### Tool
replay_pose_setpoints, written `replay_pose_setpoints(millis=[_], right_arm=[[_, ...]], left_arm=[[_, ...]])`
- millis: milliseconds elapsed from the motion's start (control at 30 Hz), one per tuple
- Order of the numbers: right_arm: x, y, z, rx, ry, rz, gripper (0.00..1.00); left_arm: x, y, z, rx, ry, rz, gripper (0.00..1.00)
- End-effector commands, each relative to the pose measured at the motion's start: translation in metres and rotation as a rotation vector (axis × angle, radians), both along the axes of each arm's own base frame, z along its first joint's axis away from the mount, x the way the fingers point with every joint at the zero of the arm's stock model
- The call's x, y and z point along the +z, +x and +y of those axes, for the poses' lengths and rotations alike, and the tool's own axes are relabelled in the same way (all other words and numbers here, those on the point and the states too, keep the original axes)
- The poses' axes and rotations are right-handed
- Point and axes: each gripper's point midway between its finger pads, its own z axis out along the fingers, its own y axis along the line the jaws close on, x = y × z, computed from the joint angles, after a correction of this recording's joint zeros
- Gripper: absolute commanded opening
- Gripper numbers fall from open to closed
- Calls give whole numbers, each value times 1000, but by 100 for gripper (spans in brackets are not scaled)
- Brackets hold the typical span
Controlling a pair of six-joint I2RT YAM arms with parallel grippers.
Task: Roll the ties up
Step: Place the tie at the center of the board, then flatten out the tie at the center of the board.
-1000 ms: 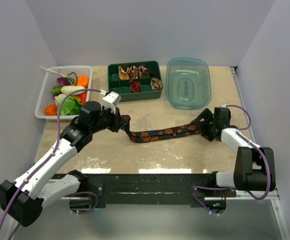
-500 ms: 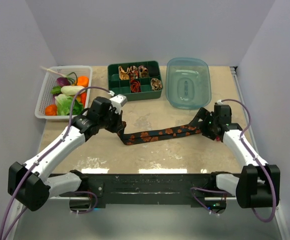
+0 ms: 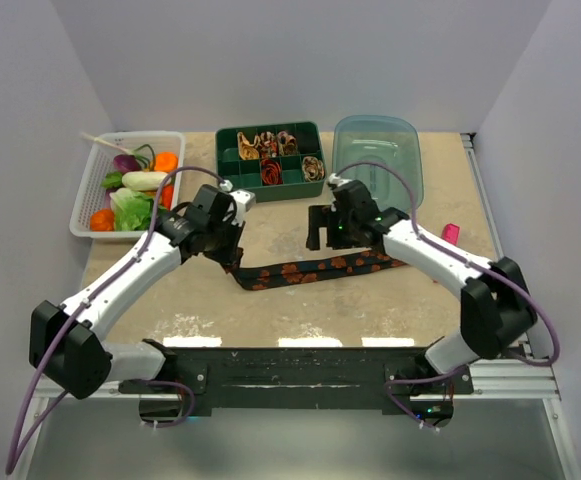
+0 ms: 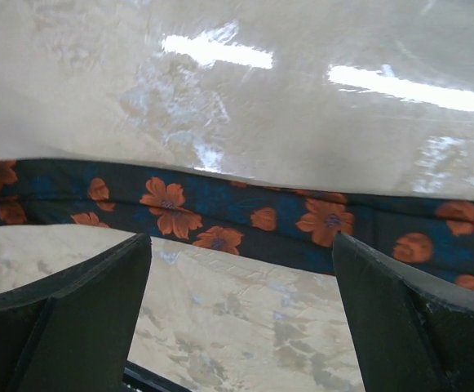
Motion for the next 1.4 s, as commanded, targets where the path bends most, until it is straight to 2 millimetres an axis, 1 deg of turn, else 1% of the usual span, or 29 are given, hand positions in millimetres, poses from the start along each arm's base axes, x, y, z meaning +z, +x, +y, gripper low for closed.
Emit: replay_pose_setpoints(millis=[0, 33, 67, 100, 133, 167, 200, 233, 267, 300, 333, 433, 467, 500, 567, 600, 667, 700, 800, 867, 900, 933, 967, 1133, 1200, 1367], right_arm=[[3, 5, 39, 136, -64, -56, 93], [-3, 10, 49, 156, -83, -54, 92], [-4, 10, 57, 175, -89, -57, 92], [-8, 6, 69, 208, -95, -55, 89], [-13, 9, 79, 226, -101, -51, 83], [-17, 8, 86, 245, -102, -44, 73], [-20, 2, 95, 273, -103, -36, 63], [-17, 3, 104, 288, -98, -45, 43], [-28, 1, 108, 302, -113, -26, 35], [-30, -3, 115, 321, -117, -29, 28], [-34, -4, 117, 327, -128, -28, 14], [-52, -8, 120, 339, -159, -7, 6], [-56, -6, 117, 328, -180, -7, 4], [-68, -8, 113, 321, -211, 13, 3], [-78, -3, 104, 289, -269, 17, 0], [-88, -6, 97, 285, -307, 44, 0], [-97, -8, 90, 280, -350, 70, 0], [-104, -12, 82, 276, -384, 88, 0], [-113, -18, 65, 258, -436, 109, 0], [-114, -21, 60, 255, -442, 114, 0], [-117, -25, 54, 255, -450, 127, 0], [-114, -26, 53, 258, -447, 125, 0], [-114, -28, 51, 261, -449, 127, 0], [-114, -37, 33, 286, -477, 165, 0], [-114, -42, 27, 291, -481, 185, 0], [-110, -46, 20, 314, -488, 187, 0]], left_arm=[[-2, -11, 11, 39, 63, 65, 2], [-3, -9, 18, 77, 95, 62, 2], [-5, -12, 22, 90, 116, 83, 2], [-5, -13, 24, 104, 128, 90, 2], [-6, -13, 28, 128, 142, 95, 2], [-5, -14, 31, 144, 152, 102, 2], [-6, -15, 32, 155, 158, 107, 2], [-6, -15, 35, 175, 165, 103, 2], [-6, -16, 37, 186, 174, 107, 2], [-6, -17, 39, 197, 180, 110, 2], [-7, -17, 42, 216, 193, 110, 2], [-10, -20, 49, 251, 226, 125, 1], [-11, -22, 51, 253, 240, 137, 0], [-12, -23, 53, 258, 246, 142, 0], [-14, -24, 54, 262, 257, 152, 0], [-16, -24, 55, 266, 262, 160, 1], [-18, -24, 56, 270, 277, 168, 1], [-18, -24, 57, 270, 280, 170, 2], [-23, -23, 60, 274, 293, 189, 5], [-25, -21, 62, 277, 287, 200, 8], [-26, -20, 63, 279, 281, 206, 9], [-28, -19, 62, 274, 272, 214, 12], [-28, -17, 65, 285, 271, 218, 13], [-33, -10, 68, 292, 266, 256, 17], [-38, -9, 70, 296, 275, 280, 19], [-52, -11, 67, 280, 285, 330, 24]])
